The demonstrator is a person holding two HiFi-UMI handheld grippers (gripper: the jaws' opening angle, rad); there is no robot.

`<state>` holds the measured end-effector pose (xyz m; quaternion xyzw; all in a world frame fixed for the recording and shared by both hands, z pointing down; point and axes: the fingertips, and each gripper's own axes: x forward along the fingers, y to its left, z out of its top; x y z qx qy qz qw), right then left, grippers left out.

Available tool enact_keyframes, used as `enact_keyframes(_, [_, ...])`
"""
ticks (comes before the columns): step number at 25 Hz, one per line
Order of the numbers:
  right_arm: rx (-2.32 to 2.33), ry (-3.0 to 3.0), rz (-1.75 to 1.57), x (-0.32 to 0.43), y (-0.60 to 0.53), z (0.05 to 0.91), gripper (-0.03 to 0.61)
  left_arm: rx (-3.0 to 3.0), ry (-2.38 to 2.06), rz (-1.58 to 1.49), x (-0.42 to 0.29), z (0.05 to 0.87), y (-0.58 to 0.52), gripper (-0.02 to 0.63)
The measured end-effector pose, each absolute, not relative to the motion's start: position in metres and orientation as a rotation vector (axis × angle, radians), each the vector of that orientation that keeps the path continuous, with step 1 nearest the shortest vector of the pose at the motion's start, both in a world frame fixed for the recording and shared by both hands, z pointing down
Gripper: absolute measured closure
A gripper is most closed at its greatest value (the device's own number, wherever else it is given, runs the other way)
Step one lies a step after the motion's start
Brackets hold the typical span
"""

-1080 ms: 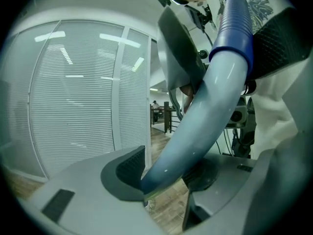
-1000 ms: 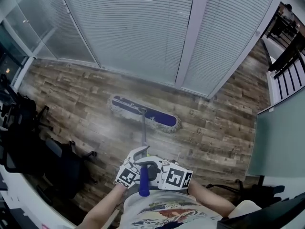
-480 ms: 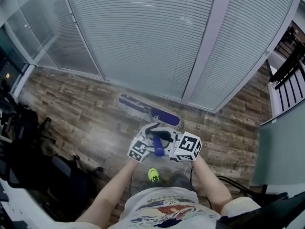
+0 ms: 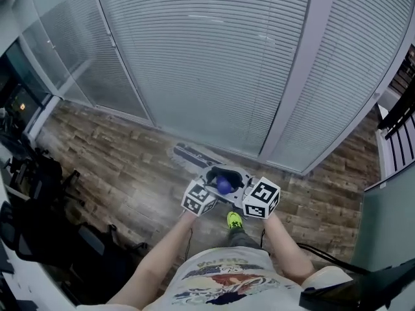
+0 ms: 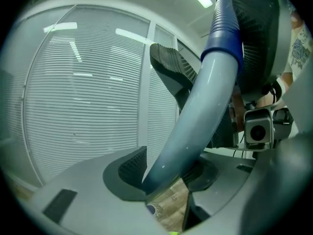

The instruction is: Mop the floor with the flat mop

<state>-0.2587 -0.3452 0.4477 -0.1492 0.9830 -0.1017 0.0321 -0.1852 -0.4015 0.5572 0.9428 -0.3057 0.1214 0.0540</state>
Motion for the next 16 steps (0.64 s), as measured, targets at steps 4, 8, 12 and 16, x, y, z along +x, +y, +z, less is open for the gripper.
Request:
enact_keyframes(4, [-0.405, 3.042, -0.301, -0.263, -0.351, 0.445, 0.330, 2.842, -0.958, 0.358, -0.191, 0.564, -0.410, 0.431])
enact_keyframes(8, [-0.339, 3.063, -0.255, -0.267, -0.364, 0.442, 0.345, 2.832, -1.011, 0.326, -0.195, 0.554, -0.427, 0.431])
enact_keyframes(12, [-0.302, 3.074, -0.243, -0.275, -0.374, 0.439, 0.351, 2.815, -1.061, 0.304, -0.203, 0.544, -0.439, 0.433])
enact_keyframes(16, [-0.293, 3.084, -0.243, -0.286, -0.369, 0.442, 0.351, 2.820, -1.042, 0.304, -0.211, 0.541, -0.436, 0.431])
